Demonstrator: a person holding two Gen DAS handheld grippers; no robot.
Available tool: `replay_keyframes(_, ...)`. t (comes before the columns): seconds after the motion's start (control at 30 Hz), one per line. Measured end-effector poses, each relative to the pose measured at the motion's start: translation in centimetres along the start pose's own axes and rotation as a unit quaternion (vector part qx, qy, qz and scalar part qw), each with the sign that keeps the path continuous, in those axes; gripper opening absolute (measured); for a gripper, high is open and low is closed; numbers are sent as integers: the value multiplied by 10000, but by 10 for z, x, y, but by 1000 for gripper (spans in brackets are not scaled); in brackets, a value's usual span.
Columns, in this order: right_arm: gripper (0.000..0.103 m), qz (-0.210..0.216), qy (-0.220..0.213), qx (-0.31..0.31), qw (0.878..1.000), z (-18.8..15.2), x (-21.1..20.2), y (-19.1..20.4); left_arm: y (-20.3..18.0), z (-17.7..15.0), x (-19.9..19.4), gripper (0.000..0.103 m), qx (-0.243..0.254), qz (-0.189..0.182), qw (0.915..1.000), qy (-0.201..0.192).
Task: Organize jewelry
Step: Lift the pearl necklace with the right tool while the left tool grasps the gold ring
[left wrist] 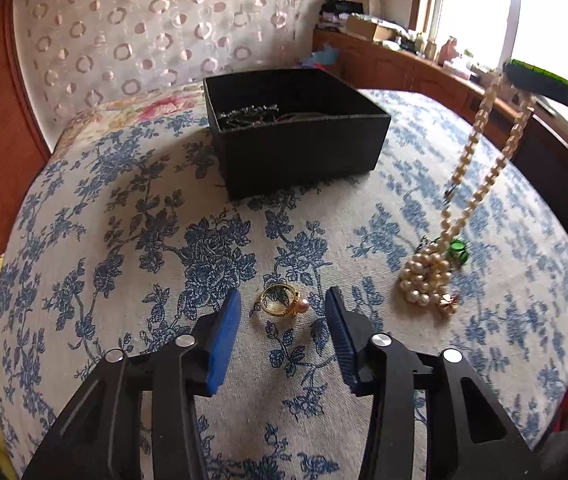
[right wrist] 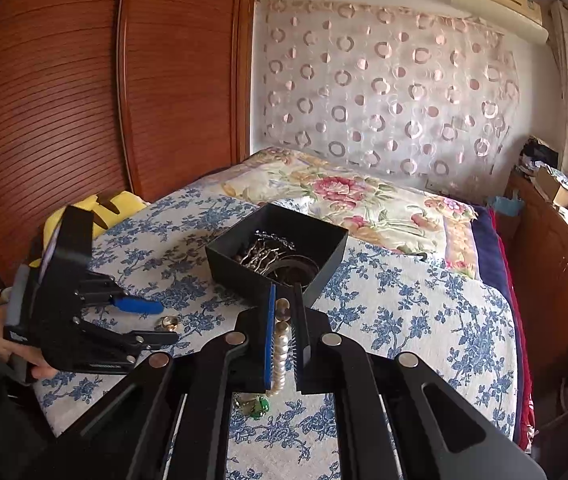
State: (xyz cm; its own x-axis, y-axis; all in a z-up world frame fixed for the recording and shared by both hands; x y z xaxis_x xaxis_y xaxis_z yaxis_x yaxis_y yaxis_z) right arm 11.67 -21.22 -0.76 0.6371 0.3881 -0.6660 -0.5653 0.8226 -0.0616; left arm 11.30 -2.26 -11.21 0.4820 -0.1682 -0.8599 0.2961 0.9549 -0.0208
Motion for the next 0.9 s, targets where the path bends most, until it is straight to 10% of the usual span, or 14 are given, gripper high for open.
replay_keyframes(0.2, 8, 8, -52, -91, 9999, 6, 0, 2, 3, 0, 0, 24, -13, 142, 9999, -70)
replay_keyframes(0.9, 8, -60, -389, -393, 9985, 60, -17, 18, 12, 17, -70, 23, -245, -78, 9949, -971)
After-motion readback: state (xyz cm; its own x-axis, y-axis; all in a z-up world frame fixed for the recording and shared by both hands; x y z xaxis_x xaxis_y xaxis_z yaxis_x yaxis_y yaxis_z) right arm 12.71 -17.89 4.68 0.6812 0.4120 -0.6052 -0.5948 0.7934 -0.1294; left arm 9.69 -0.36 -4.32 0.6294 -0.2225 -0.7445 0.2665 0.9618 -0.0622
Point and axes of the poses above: each gripper's, at about its wrist camera, not at the fingertips, and x roughly the way its jaws point, y to its left, z to its top, the point moved 1 cm from there along x, roughly the way its jaws point, and after that the axes turned 8 degrees about y, right-handed, at the moved point
